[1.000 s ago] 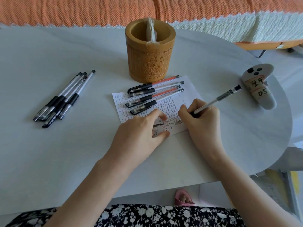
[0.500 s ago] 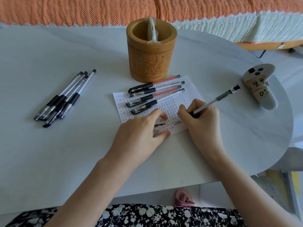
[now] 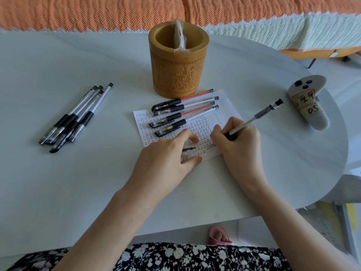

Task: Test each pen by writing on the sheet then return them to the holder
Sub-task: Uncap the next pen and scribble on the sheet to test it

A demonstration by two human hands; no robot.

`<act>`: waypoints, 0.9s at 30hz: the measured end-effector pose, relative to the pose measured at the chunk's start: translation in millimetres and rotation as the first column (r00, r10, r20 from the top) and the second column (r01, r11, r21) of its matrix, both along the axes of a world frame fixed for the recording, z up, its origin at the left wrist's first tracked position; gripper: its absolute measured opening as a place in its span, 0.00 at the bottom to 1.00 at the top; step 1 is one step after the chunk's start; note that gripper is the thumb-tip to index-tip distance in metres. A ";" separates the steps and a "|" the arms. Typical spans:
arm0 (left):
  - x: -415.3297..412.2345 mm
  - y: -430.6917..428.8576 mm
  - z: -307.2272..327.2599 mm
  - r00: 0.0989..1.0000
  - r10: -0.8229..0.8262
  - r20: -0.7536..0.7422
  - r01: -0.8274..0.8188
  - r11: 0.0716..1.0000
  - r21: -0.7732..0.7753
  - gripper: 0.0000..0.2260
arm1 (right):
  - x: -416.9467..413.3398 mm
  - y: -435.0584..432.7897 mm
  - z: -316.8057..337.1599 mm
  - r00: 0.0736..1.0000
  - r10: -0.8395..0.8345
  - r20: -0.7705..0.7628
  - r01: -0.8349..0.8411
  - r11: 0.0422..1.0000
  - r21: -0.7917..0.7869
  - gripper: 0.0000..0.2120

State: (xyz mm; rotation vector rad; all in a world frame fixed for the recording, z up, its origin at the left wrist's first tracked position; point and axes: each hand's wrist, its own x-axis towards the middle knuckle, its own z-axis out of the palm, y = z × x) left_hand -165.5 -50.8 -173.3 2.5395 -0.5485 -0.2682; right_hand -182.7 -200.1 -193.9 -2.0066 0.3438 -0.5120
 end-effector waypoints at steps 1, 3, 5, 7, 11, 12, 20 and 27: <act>0.0 0.0 0.0 1.000 -0.001 -0.001 0.001 1.000 0.000 0.13 | -0.1 -0.4 -0.1 1.000 0.001 -0.004 -0.001 1.000 0.003 0.18; 0.0 0.0 0.2 1.000 -0.006 0.001 0.006 1.000 0.002 0.13 | -0.2 -1.1 -0.4 1.000 0.000 -0.009 0.000 1.000 0.016 0.18; -0.1 0.1 0.4 1.000 -0.008 -0.001 0.009 1.000 0.003 0.12 | -0.4 -1.6 -0.2 1.000 0.001 -0.011 -0.001 1.000 0.025 0.17; 0.1 0.1 0.3 1.000 -0.009 -0.004 0.009 1.000 0.008 0.12 | -0.4 -1.2 0.0 1.000 0.013 -0.009 -0.013 1.000 0.024 0.17; 0.3 -0.1 0.5 1.000 -0.010 -0.007 0.010 1.000 0.018 0.13 | -0.2 -0.5 0.1 1.000 0.023 -0.011 -0.022 1.000 0.015 0.17; 0.4 -0.1 0.7 1.000 -0.009 -0.010 0.010 1.000 0.018 0.13 | -0.2 -0.4 0.2 1.000 0.023 -0.013 -0.023 1.000 0.015 0.17; 0.2 -0.1 0.9 1.000 -0.006 -0.023 0.006 1.000 0.016 0.13 | -0.8 0.4 1.4 0.999 0.037 -0.023 -0.037 0.999 0.009 0.17; 0.1 0.1 0.7 1.000 -0.009 -0.012 0.009 1.000 0.018 0.13 | -1.5 0.0 1.5 0.999 0.031 -0.016 -0.030 0.998 0.047 0.17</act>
